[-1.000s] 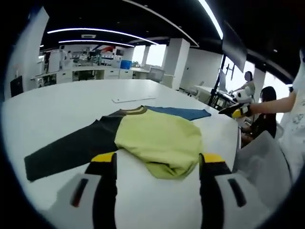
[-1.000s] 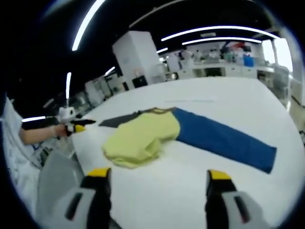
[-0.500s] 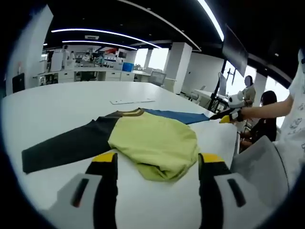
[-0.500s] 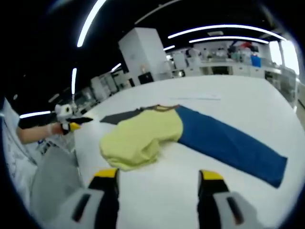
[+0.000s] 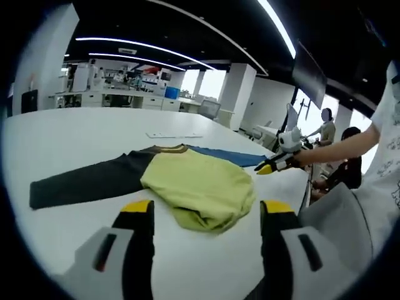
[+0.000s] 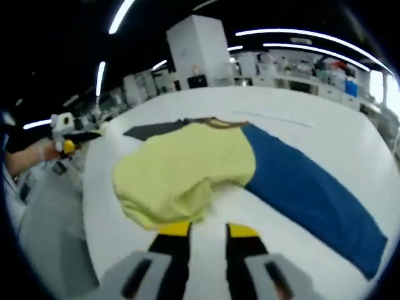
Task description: Fold the garment on the visible template until the final outline fits inside the template.
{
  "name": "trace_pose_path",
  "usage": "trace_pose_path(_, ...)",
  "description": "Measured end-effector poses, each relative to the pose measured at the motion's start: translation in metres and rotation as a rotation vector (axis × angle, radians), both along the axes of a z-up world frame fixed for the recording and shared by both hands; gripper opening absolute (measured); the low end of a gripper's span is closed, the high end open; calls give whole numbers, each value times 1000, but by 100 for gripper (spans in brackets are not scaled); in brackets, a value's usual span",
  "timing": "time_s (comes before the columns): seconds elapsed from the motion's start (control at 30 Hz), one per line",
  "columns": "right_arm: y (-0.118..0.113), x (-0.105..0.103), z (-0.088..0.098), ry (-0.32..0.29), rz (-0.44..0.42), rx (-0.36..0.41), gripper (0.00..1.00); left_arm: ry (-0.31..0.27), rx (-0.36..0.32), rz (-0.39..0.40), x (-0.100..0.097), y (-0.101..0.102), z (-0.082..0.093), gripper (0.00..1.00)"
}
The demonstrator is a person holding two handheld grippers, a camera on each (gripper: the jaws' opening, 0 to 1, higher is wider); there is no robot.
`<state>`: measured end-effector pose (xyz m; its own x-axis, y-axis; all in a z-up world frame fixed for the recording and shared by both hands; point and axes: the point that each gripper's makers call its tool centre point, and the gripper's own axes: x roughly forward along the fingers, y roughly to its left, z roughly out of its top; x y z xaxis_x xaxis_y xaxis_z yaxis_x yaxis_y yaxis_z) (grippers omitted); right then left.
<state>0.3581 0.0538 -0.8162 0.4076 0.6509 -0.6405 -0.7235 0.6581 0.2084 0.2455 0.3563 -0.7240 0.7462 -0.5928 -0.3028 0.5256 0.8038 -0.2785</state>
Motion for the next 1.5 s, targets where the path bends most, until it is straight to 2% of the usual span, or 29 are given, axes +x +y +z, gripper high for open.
trace_pose_path(0.13,8,9,-5,8,16,3,15,-6,-14,2,-6,-4,2,65)
trace_pose_path(0.2,12,8,-9,13,32,-14,15,-20,19,1,-9,-4,1,62)
trace_pose_path(0.23,12,13,-15,22,38,-15,15,-20,18,0,-11,-5,1,61)
trace_pose_path(0.33,14,7,-18,35,52,-24,13,-15,-5,5,-16,-10,4,63)
trace_pose_path(0.4,15,11,-25,40,65,-34,11,-16,-7,9,-17,-11,6,63)
trace_pose_path(0.5,20,4,-21,43,65,-36,11,-16,-19,21,-19,-11,8,63)
trace_pose_path(0.67,22,4,-22,42,72,-33,8,-10,-17,23,-20,-11,6,63)
trace_pose_path(0.8,25,-3,-23,45,75,-42,4,-7,-23,25,-20,-12,5,63)
trace_pose_path(0.87,22,0,-26,43,68,-46,0,-4,-26,24,-21,-15,4,63)
trace_pose_path(1.07,13,-4,-22,61,30,-6,0,7,-30,16,-21,-20,0,62)
trace_pose_path(1.33,-14,-26,-7,60,-34,52,0,17,-29,-1,-16,-24,-7,61)
trace_pose_path(1.5,-28,-48,2,67,-73,74,0,25,-29,-18,-13,-30,-11,60)
